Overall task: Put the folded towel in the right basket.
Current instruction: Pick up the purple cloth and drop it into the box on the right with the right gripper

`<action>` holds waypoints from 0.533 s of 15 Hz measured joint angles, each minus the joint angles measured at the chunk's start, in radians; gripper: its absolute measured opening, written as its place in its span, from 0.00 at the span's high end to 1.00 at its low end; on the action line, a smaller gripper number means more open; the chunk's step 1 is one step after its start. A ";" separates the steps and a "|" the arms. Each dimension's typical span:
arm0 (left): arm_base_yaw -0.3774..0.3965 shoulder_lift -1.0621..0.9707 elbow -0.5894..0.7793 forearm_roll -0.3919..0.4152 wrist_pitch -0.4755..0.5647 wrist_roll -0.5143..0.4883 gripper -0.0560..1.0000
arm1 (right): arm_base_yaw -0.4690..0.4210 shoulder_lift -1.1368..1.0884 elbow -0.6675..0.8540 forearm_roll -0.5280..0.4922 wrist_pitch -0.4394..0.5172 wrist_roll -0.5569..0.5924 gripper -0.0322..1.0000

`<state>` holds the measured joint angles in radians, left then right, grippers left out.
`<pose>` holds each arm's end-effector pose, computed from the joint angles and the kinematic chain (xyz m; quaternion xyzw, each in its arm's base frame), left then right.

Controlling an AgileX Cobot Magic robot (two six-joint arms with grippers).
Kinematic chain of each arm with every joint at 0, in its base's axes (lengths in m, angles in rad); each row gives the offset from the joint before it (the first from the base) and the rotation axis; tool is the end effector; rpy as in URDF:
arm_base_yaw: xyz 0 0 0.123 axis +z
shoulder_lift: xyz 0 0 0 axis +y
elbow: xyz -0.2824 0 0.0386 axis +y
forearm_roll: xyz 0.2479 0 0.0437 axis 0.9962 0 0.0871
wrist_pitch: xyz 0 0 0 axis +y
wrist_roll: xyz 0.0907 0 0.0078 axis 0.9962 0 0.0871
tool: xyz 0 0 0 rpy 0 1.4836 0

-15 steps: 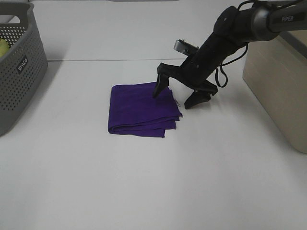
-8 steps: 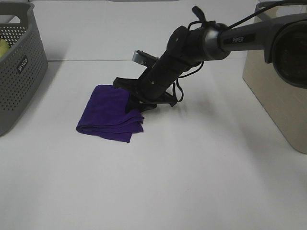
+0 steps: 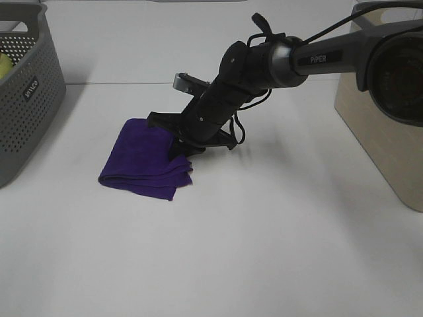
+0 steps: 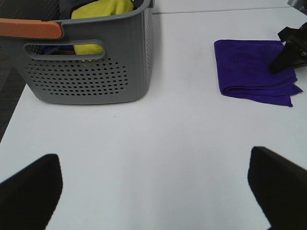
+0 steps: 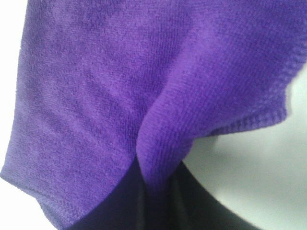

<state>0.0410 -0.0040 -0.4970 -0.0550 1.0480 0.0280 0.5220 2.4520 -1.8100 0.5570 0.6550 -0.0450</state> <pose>-0.0045 -0.0045 0.2775 -0.0046 0.8493 -0.0093 0.5278 0.4219 0.2766 0.0814 -0.0875 0.9597 0.2389 0.1195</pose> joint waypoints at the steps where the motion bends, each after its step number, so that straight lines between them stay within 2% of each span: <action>1: 0.000 0.000 0.000 0.000 0.000 0.000 0.01 | 0.000 -0.018 -0.001 -0.033 0.066 -0.015 0.94; 3: 0.000 0.000 0.000 0.000 0.000 0.000 0.01 | 0.002 -0.090 -0.025 -0.092 0.191 -0.023 0.94; 6: 0.000 0.000 0.000 0.000 0.000 0.000 0.01 | 0.003 -0.261 -0.074 -0.151 0.257 -0.022 0.94; 8: 0.000 0.000 0.000 0.000 0.000 0.000 0.01 | -0.026 -0.405 -0.115 -0.243 0.305 0.002 0.94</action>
<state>0.0410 -0.0040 -0.4970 -0.0550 1.0480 0.0280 0.4960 2.0470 -1.9250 0.3140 0.9600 -0.0430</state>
